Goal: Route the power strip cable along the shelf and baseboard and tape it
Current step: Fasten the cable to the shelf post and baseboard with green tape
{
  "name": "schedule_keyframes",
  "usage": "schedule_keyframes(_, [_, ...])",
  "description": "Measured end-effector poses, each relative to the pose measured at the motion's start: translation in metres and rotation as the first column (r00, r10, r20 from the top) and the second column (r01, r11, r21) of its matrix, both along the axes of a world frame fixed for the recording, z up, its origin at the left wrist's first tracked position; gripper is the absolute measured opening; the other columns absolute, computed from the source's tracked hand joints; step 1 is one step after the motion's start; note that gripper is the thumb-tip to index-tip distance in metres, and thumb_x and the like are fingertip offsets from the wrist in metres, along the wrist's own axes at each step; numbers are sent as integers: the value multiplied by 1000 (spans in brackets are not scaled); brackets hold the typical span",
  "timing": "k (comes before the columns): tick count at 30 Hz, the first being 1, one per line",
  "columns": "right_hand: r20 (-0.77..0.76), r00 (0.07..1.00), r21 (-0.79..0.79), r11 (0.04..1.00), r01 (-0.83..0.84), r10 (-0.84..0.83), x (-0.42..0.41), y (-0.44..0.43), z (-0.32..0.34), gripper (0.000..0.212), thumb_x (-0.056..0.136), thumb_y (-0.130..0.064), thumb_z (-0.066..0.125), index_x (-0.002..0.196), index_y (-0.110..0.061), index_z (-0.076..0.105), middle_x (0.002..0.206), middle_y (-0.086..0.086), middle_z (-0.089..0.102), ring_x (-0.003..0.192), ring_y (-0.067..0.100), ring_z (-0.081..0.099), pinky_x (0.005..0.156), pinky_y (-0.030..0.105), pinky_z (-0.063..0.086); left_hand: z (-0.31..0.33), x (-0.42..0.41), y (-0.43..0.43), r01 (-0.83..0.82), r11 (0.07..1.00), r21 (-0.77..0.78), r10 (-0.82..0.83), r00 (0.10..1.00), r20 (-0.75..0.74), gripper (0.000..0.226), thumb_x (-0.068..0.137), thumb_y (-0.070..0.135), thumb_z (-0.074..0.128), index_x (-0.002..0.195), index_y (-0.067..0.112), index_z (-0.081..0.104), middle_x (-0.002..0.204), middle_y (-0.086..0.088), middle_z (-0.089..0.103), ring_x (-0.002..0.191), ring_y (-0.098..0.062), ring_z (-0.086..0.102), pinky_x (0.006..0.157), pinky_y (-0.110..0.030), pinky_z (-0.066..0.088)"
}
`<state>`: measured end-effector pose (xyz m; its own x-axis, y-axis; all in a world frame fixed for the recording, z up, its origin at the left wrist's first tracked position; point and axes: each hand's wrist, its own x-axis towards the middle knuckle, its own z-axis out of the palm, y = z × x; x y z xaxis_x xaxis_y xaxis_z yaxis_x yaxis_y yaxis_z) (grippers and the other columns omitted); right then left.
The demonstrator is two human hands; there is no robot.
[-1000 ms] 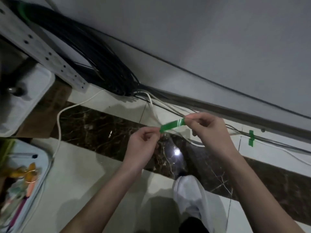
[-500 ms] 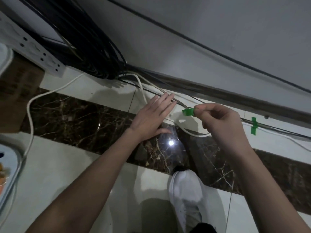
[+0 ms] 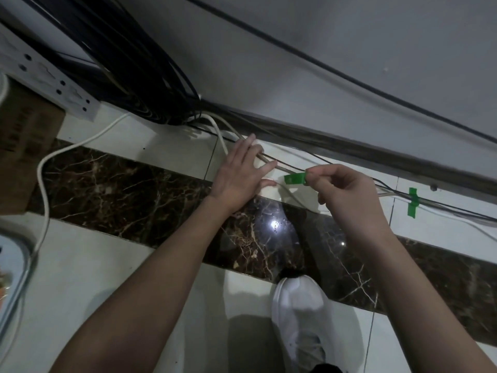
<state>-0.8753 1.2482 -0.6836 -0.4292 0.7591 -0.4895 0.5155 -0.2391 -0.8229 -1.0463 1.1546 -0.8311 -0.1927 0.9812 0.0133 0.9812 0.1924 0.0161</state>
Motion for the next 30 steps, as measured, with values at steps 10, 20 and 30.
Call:
schedule_keyframes(10, [40,999,-36,999,-7,8,-7,-6,-12,7,93,-12,69,94,-15,76,90,4,73,58,-8,56,63,16,44,11,-62,-28,85,995,59,-80,993,-82,94,90,78,42,154,8,36,153,-21,40,145,-36,28,124,-44,6])
schedule_keyframes(20, [-2,1000,-41,999,15,-15,-16,-7,-7,6,92,-7,69,95,-8,75,74,-1,65,50,-7,53,52,7,41,-28,-41,-25,-69,953,296,52,997,65,53,94,50,62,119,3,66,135,-18,60,133,-32,47,108,-48,44])
schedule_keyframes(30, [19,1000,-10,1000,-11,11,-19,0,-10,8,93,-8,68,96,-8,76,81,0,69,51,-7,52,50,7,41,-33,-59,-34,27,946,323,-44,998,47,40,85,4,74,125,6,69,138,-16,62,131,-36,54,112,-51,41])
